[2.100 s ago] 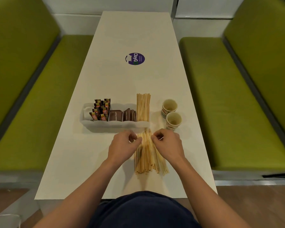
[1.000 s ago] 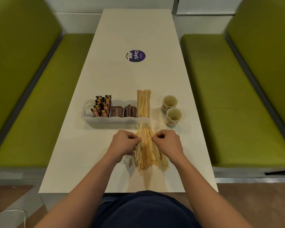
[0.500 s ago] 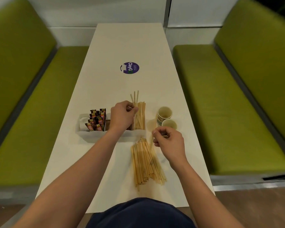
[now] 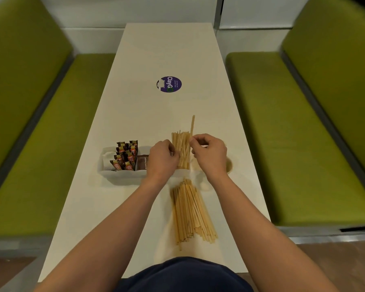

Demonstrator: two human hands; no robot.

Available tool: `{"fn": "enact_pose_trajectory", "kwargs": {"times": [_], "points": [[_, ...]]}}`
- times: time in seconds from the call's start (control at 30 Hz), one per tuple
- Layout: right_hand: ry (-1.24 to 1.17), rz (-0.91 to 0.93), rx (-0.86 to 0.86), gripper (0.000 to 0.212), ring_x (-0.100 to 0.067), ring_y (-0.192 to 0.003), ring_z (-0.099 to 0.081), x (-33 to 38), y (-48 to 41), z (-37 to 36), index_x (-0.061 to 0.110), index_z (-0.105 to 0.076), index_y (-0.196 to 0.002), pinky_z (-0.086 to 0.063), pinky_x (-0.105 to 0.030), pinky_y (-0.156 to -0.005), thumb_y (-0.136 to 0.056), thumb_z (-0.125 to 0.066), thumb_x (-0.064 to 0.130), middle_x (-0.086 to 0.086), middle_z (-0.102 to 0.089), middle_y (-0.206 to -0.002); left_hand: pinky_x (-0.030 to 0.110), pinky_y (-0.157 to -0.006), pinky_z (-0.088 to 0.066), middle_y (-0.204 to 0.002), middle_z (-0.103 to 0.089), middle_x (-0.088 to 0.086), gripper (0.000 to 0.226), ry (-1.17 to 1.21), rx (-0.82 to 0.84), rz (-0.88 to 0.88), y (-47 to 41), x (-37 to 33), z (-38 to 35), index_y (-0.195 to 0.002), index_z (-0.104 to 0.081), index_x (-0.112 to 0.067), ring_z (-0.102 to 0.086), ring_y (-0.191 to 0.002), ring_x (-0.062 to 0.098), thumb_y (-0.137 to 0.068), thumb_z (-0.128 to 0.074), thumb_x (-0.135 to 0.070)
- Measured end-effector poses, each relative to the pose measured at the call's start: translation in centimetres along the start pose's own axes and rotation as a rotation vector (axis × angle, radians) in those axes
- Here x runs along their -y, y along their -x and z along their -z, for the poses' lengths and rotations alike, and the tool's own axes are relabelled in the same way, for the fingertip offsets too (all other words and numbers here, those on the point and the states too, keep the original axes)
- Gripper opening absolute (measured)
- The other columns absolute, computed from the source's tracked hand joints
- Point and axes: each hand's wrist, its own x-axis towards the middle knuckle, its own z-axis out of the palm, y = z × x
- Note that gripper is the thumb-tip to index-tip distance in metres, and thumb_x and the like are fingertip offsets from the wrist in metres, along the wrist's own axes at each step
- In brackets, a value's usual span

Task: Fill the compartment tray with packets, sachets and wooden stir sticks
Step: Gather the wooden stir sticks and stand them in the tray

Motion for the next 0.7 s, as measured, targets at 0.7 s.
{"fn": "enact_pose_trajectory", "kwargs": {"times": [0.7], "points": [[0.532, 0.132, 0.108, 0.023, -0.017, -0.068, -0.066, 0.0, 1.9, -0.5, 0.014, -0.079, -0.086, -0.056, -0.034, -0.064, -0.097, -0.061, 0.024, 0.001, -0.073, -0.074, 0.025, -0.067, -0.049, -0.082, -0.059, -0.004, 0.018, 0.144, -0.111, -0.087, 3.9, -0.1, 2.4, -0.104, -0.060, -0.018, -0.058, -0.076, 0.011, -0.088, -0.065, -0.014]]}}
